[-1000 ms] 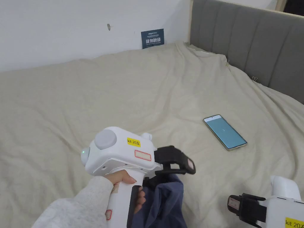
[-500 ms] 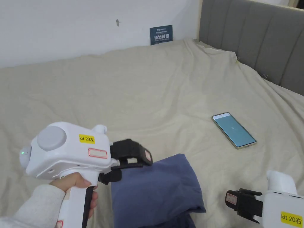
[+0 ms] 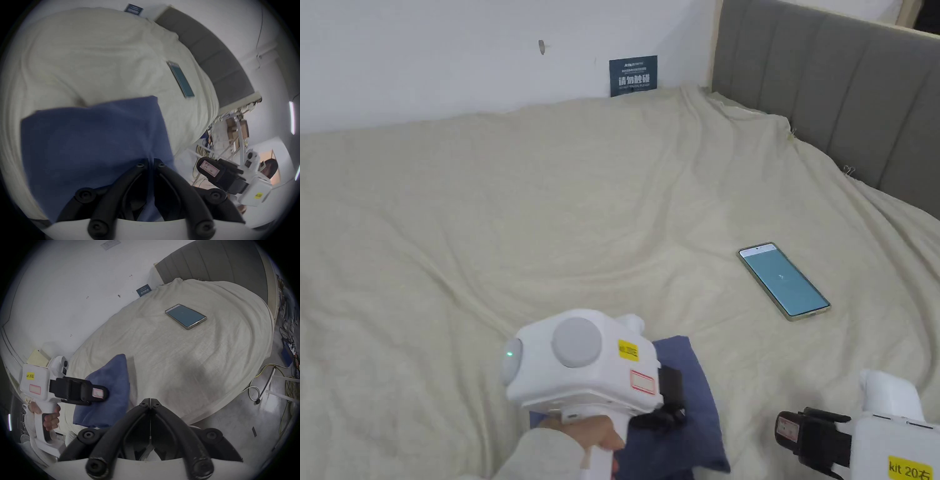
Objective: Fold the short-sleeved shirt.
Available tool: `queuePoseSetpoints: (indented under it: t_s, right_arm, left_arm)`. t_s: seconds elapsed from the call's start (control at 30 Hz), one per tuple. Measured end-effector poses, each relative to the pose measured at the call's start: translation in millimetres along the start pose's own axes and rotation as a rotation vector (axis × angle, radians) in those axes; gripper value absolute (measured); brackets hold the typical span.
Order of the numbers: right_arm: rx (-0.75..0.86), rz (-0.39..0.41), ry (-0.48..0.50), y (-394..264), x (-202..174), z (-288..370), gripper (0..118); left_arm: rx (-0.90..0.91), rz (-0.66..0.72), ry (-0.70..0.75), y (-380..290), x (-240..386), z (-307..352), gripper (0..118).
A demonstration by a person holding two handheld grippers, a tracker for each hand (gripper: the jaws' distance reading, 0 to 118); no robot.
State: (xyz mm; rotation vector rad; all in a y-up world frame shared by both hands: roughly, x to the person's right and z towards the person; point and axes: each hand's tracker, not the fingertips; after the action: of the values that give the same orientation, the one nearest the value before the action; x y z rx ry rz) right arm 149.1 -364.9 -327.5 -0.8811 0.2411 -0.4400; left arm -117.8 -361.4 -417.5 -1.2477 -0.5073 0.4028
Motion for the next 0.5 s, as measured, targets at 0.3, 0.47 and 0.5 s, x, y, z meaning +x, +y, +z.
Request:
queuePoseSetpoints:
  t_s: [0.3,0.47,0.5]
  right_arm:
    - [0.018,0.037,0.007,10,-21,2,0]
    - [-0.01,0.192,0.039,9,-66,-16,0]
    - [-0.009,0.229,0.036,7,-78,-23,0]
  left_arm:
    - [-0.026,-0.017,-0.196,-6,12,14,7]
    - [0.162,0.024,-0.137,-18,-41,98,7]
    - [0.191,0.065,-0.144,-23,-57,113,7]
